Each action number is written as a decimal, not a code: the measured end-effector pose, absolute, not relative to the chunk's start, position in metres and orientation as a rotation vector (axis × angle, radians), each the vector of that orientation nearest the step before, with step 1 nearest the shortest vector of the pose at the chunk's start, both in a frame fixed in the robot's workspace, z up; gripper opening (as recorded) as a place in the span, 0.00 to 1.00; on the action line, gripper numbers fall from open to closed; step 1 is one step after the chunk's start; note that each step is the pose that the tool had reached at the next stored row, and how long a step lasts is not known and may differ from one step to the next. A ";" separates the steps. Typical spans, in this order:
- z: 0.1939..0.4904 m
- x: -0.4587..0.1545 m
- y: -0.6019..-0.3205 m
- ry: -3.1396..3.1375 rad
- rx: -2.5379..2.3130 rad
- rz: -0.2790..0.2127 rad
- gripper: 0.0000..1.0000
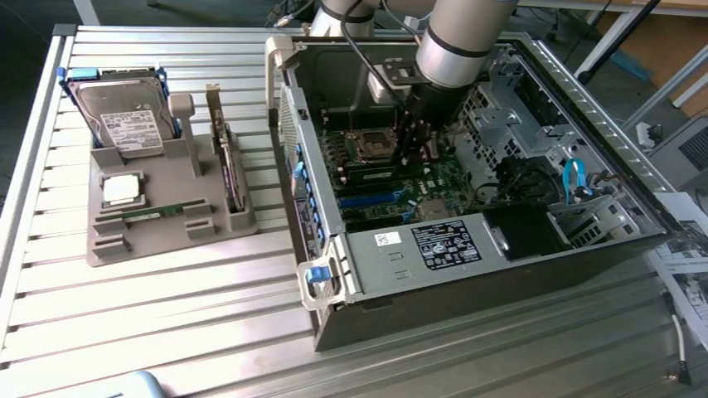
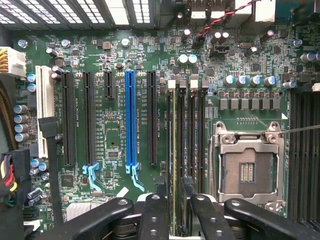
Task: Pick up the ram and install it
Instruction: 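Insert the ram into the slot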
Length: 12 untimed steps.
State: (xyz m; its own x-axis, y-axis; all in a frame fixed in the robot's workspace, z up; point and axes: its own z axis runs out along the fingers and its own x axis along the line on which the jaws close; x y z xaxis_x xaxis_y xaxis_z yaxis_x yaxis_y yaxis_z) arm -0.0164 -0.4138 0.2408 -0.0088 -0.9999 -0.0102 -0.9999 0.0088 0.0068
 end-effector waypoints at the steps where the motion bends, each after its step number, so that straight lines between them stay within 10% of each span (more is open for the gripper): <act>1: 0.241 -0.016 -0.414 2.229 -2.210 0.019 0.25; 12: 0.251 -0.016 -0.414 2.229 -2.210 0.019 0.25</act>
